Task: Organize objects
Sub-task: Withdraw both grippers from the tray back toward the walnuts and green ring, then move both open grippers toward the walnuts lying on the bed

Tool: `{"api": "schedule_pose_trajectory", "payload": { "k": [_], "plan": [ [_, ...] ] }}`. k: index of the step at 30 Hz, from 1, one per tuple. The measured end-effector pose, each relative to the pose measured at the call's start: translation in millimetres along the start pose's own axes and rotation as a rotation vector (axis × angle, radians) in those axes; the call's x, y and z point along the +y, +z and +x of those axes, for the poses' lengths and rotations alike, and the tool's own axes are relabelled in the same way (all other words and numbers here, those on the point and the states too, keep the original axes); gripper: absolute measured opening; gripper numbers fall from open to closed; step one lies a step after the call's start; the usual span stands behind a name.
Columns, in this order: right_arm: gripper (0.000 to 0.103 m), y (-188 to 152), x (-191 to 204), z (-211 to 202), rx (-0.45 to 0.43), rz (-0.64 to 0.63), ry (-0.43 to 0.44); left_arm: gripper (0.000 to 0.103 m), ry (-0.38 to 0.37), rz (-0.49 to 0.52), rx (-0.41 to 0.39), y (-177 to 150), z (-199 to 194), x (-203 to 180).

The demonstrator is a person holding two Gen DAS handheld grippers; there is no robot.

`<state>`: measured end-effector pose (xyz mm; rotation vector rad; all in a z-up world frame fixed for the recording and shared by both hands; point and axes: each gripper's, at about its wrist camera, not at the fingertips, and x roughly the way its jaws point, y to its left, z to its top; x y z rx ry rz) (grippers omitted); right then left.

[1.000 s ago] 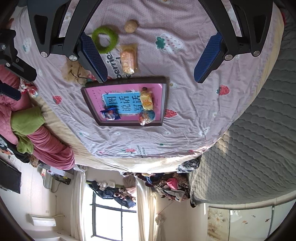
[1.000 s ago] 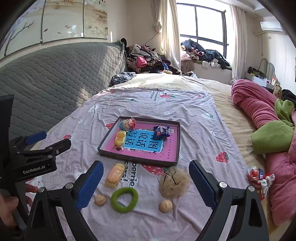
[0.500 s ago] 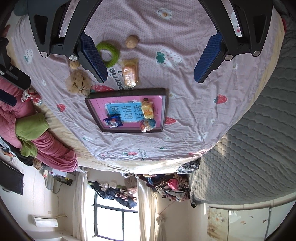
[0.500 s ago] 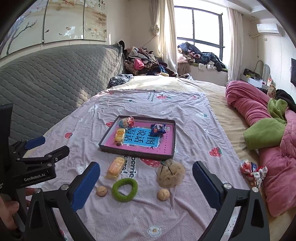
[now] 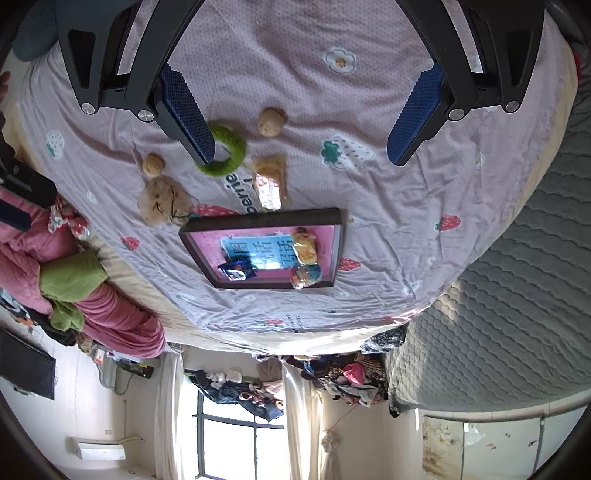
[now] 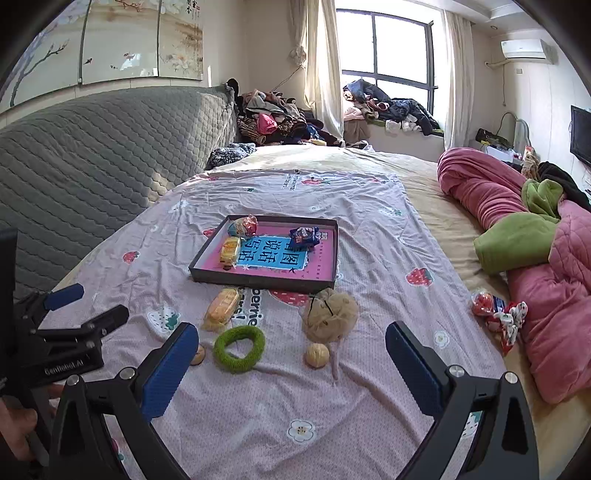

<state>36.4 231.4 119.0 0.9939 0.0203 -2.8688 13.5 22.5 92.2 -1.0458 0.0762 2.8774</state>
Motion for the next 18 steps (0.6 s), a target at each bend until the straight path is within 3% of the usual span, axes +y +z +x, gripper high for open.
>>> {"api": "schedule_pose_trajectory", "payload": {
  "k": [12, 18],
  "plan": [
    [0.102, -26, 3, 8, -0.015, -0.008, -0.013, 0.095, -0.040, -0.029, 0.016, -31, 16, -4],
    [0.102, -41, -4, 19, 0.004, -0.008, -0.030, 0.095, -0.014, -0.031, 0.058, -55, 38, 0]
  ]
}}
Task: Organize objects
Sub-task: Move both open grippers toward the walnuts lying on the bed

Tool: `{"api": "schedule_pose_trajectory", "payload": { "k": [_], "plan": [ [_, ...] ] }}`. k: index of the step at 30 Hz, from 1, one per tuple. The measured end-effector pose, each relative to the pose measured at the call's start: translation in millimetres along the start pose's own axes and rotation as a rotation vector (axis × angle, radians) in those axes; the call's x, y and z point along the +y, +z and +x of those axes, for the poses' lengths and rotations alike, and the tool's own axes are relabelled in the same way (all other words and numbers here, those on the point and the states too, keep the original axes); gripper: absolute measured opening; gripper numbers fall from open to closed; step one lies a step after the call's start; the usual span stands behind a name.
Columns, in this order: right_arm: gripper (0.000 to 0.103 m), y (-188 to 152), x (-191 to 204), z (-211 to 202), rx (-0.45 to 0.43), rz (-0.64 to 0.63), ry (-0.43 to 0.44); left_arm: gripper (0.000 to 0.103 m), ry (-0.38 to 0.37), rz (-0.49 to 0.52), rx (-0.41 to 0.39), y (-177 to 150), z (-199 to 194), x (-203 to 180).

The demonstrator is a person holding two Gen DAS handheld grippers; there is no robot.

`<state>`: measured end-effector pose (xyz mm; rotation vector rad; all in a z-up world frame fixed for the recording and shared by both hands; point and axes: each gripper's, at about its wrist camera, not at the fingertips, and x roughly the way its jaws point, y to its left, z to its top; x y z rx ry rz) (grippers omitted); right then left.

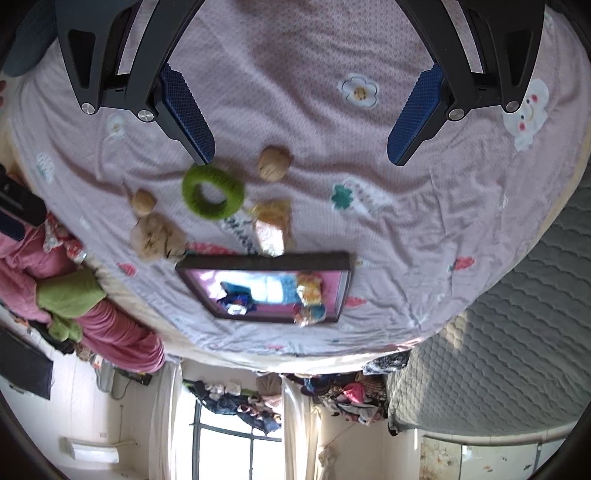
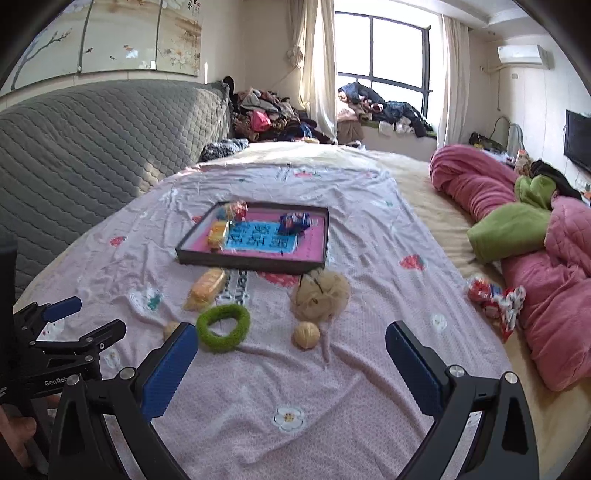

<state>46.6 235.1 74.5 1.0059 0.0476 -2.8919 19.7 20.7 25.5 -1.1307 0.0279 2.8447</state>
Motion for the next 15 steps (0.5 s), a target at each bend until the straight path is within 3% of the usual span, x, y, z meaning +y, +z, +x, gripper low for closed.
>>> {"api": "schedule_pose_trajectory", "payload": {
  "k": [4, 15],
  "plan": [
    [0.102, -12, -2, 12, 0.011, -0.002, -0.015, 0.095, 0.003, 0.014, 0.046, -13, 20, -3],
    [0.102, -22, -6, 33, 0.025, 0.017, 0.002, 0.095, -0.007, 0.028, 0.045, -13, 35, -12]
  ]
}}
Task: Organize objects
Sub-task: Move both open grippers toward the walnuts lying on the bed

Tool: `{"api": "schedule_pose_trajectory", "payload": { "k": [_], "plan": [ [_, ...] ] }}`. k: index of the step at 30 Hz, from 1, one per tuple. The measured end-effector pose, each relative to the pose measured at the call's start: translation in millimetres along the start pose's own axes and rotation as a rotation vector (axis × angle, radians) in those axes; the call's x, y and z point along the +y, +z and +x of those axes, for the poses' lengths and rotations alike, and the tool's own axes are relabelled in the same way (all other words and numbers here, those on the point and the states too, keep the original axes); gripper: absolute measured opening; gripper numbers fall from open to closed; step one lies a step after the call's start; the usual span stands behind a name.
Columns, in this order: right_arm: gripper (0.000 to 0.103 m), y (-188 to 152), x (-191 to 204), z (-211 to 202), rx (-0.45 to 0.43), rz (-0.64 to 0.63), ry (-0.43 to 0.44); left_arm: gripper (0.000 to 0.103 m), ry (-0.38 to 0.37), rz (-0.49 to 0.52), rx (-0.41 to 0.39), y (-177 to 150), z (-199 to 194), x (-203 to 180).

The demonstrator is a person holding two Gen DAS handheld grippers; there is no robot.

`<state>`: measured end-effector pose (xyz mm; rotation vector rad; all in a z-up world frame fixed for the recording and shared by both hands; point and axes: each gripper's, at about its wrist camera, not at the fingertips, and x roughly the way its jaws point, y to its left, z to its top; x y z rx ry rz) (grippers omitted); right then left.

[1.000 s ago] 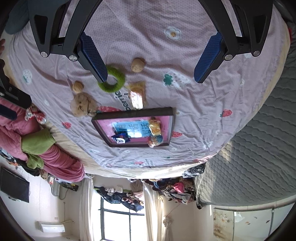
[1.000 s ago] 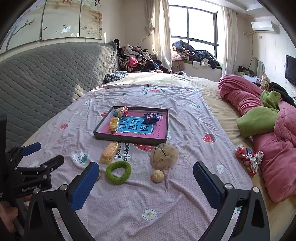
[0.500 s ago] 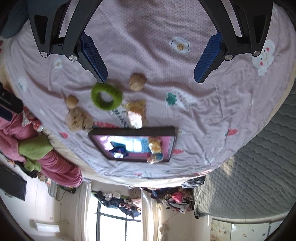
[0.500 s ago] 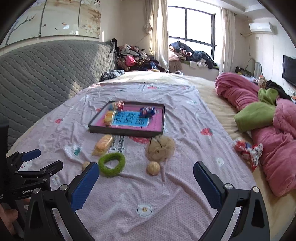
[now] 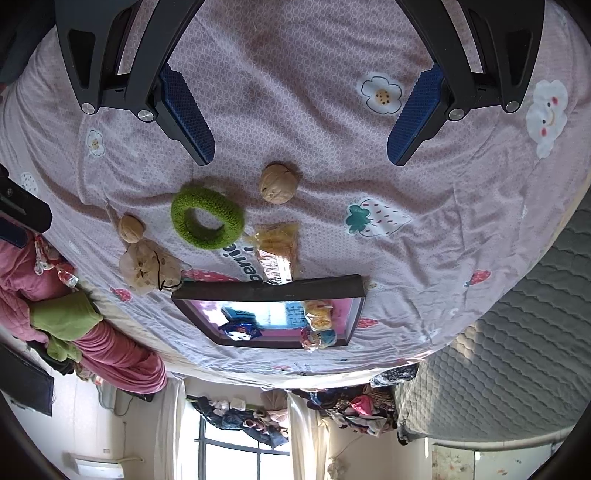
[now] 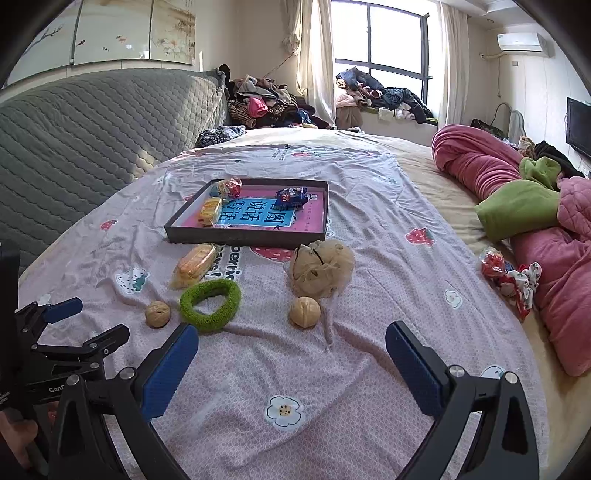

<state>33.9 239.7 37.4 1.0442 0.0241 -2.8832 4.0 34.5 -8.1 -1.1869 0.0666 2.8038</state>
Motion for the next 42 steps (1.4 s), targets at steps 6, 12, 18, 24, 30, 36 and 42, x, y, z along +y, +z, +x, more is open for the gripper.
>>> {"api": "schedule_pose_trajectory", "payload": {
  "k": [6, 12, 18, 24, 30, 36, 42],
  "plan": [
    [0.102, -1, 2, 20, 0.027, -0.033, -0.025, 0.095, -0.011, -0.009, 0.004, 3, 10, 2],
    [0.102, 6, 1, 40, 0.043, -0.045, -0.024, 0.095, 0.005, -0.003, 0.033, 5, 29, 5],
    [0.102, 5, -4, 61, 0.071, -0.026, -0.010, 0.095, 0.000, 0.004, 0.041, 10, 44, 2],
    [0.102, 3, -11, 88, 0.125, -0.033, -0.015, 0.095, -0.003, 0.010, 0.065, 11, 59, 1],
    [0.102, 3, -15, 99, 0.141, -0.014, 0.009, 0.095, -0.009, 0.018, 0.057, 14, 62, -3],
    [0.102, 2, -10, 109, 0.156, -0.038, 0.003, 0.095, -0.012, 0.015, 0.072, 17, 70, -4],
    [0.102, 1, -8, 116, 0.170, -0.044, 0.002, 0.095, -0.010, 0.015, 0.075, 18, 77, -4]
  ]
}}
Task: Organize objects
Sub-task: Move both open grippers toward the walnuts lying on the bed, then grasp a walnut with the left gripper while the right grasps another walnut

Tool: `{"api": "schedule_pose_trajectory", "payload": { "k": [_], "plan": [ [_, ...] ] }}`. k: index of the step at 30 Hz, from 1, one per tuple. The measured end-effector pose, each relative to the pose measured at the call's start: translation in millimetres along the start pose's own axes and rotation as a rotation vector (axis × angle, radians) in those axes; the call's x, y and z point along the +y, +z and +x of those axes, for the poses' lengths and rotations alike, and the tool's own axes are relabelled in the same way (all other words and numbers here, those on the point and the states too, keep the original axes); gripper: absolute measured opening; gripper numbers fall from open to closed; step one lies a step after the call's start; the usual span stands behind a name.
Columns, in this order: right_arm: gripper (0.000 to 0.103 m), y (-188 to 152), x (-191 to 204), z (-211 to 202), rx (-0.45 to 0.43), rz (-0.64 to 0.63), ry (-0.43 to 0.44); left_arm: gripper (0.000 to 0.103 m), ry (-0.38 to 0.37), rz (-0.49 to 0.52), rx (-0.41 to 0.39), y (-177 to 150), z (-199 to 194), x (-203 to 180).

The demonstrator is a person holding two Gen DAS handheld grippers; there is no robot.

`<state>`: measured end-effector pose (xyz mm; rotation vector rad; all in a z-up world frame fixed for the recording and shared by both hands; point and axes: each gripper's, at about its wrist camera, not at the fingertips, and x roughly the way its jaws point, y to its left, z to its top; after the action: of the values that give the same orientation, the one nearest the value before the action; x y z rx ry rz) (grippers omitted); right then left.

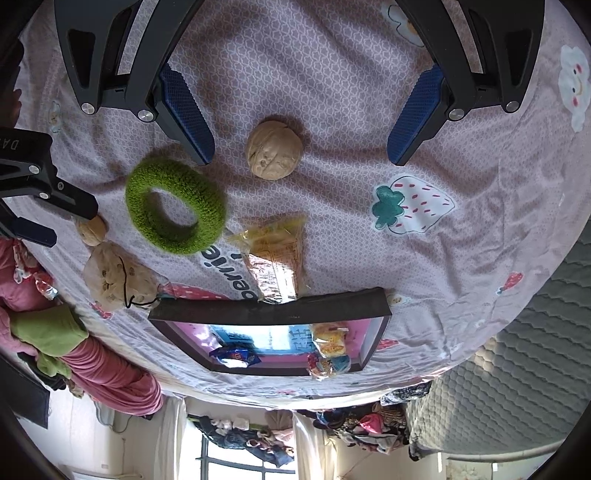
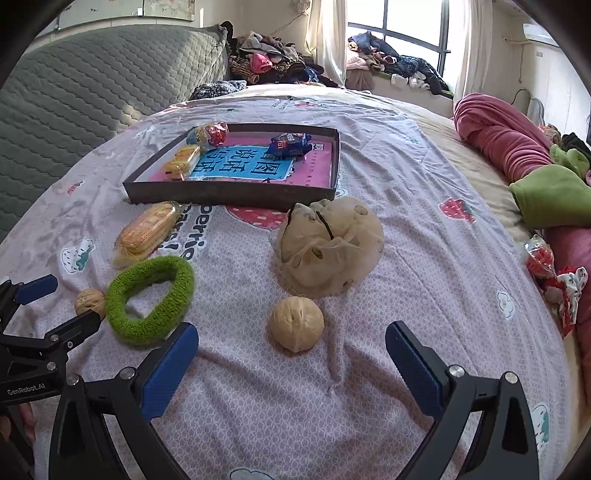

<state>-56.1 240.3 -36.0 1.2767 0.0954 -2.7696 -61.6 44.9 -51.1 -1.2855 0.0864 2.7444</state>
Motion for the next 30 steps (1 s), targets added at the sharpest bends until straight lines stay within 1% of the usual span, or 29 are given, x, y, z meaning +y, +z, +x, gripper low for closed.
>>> {"api": "schedule_pose_trajectory", "payload": {
  "k": [3, 6, 7, 9, 11, 13, 15, 18, 19, 20, 21, 23, 25, 27, 29, 30],
  "plan": [
    [0.102, 0, 0, 3, 0.004, 0.000, -0.010, 0.095, -0.009, -0.011, 0.003, 0, 3, 2],
    [0.102, 1, -1, 7, 0.010, 0.003, -0.011, 0.095, 0.005, -0.007, 0.007, 0, 7, 1],
    [0.100, 2, -2, 9, 0.014, 0.003, -0.012, 0.095, -0.001, -0.013, 0.012, 1, 9, 2],
    [0.091, 3, -2, 13, 0.023, 0.003, -0.017, 0.095, 0.001, -0.015, 0.002, 2, 8, 2],
    [0.074, 3, -3, 17, 0.034, 0.003, -0.020, 0.093, 0.014, -0.014, -0.009, 2, 6, 2],
    [0.067, 1, -4, 21, 0.050, 0.011, -0.022, 0.088, 0.003, -0.021, 0.002, 2, 8, 2],
    [0.067, 0, -5, 25, 0.059, 0.019, -0.012, 0.076, -0.004, -0.024, 0.014, 2, 11, 3],
    [0.066, -1, -7, 27, 0.060, 0.026, -0.004, 0.075, 0.001, -0.017, 0.018, 0, 13, 1],
    [0.061, -1, -7, 27, 0.058, 0.031, 0.002, 0.075, -0.002, -0.014, 0.018, -1, 14, 0],
    [0.057, -1, -7, 28, 0.058, 0.037, 0.008, 0.069, -0.005, -0.012, 0.016, -1, 13, -1],
    [0.055, -1, -7, 28, 0.060, 0.040, 0.014, 0.063, -0.008, -0.013, 0.013, -2, 12, -1],
    [0.048, -1, -4, 28, 0.062, 0.031, 0.020, 0.061, -0.023, -0.013, 0.007, -3, 8, -3],
    [0.045, -2, -3, 27, 0.060, 0.030, 0.023, 0.054, -0.043, -0.014, 0.004, -3, 7, -5],
    [0.042, -2, -3, 26, 0.059, 0.027, 0.020, 0.042, -0.032, -0.001, 0.001, -4, 7, -7],
    [0.036, -2, -3, 26, 0.054, 0.026, 0.015, 0.035, -0.044, 0.007, 0.008, -6, 8, -9],
    [0.035, -1, -3, 25, 0.054, 0.023, 0.012, 0.034, -0.048, 0.008, 0.012, -6, 9, -10]
  ]
}}
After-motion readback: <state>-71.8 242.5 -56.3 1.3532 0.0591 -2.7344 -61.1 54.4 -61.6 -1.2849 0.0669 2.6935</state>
